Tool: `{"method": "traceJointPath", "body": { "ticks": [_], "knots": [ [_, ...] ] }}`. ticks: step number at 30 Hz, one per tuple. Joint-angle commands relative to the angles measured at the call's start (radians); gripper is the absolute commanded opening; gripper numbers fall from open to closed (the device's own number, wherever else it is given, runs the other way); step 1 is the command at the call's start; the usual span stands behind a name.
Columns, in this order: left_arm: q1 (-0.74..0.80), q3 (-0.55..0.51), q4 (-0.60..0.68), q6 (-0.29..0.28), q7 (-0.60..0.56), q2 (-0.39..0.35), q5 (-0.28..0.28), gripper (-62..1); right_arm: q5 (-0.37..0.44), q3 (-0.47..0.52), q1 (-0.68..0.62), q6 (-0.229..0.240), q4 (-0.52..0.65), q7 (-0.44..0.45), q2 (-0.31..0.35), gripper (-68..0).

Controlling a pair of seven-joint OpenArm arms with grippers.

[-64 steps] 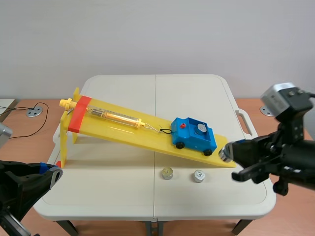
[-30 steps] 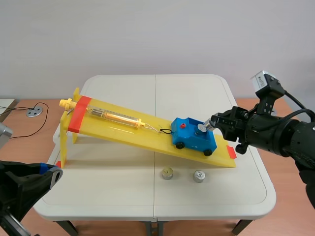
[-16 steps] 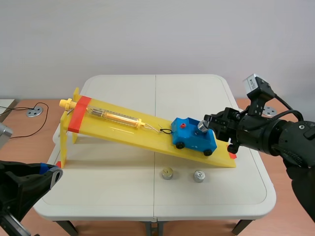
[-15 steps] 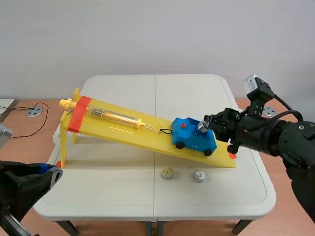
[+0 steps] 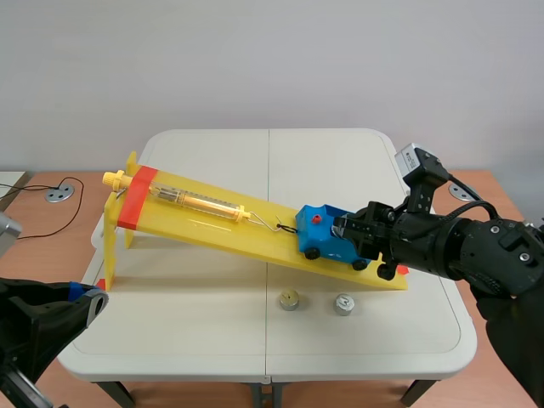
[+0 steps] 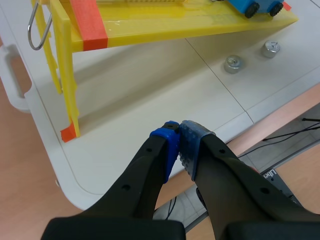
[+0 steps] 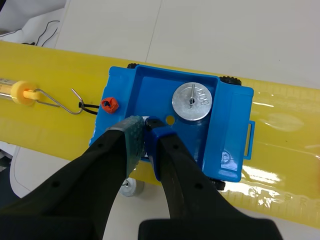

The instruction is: Place the four metal weights on the blue cart on the ramp.

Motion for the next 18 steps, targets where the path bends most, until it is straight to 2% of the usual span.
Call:
{"method": "traceJointPath", "body": {
  "ticks": [1,2,6,10,13,18],
  "knots": [
    [-0.022,-0.017,0.071,-0.028,-0.104,0.0,-0.074,-58.2,0.065,-0.005,0.114,0.015,0.058,0.106,0.011,-66.8],
    [-0.022,-0.017,0.071,-0.028,-0.104,0.0,-0.074,-58.2,0.06,-0.005,0.114,0.015,0.058,0.109,0.011,-65.5],
    [-0.022,-0.017,0.071,-0.028,-0.104,0.0,-0.074,-58.2,0.048,-0.004,0.114,0.016,0.058,0.127,0.011,-51.2],
    [-0.022,-0.017,0.071,-0.028,-0.104,0.0,-0.074,-58.2,0.045,0.017,0.114,0.024,0.058,0.138,0.011,-43.2],
    [-0.022,-0.017,0.071,-0.028,-0.104,0.0,-0.074,-58.2,0.046,0.057,0.113,0.084,0.071,0.126,0.018,-38.4],
    [-0.022,-0.017,0.071,-0.028,-0.104,0.0,-0.074,-58.2,0.063,0.117,0.078,0.15,0.157,0.085,0.07,-37.8]
  ]
}}
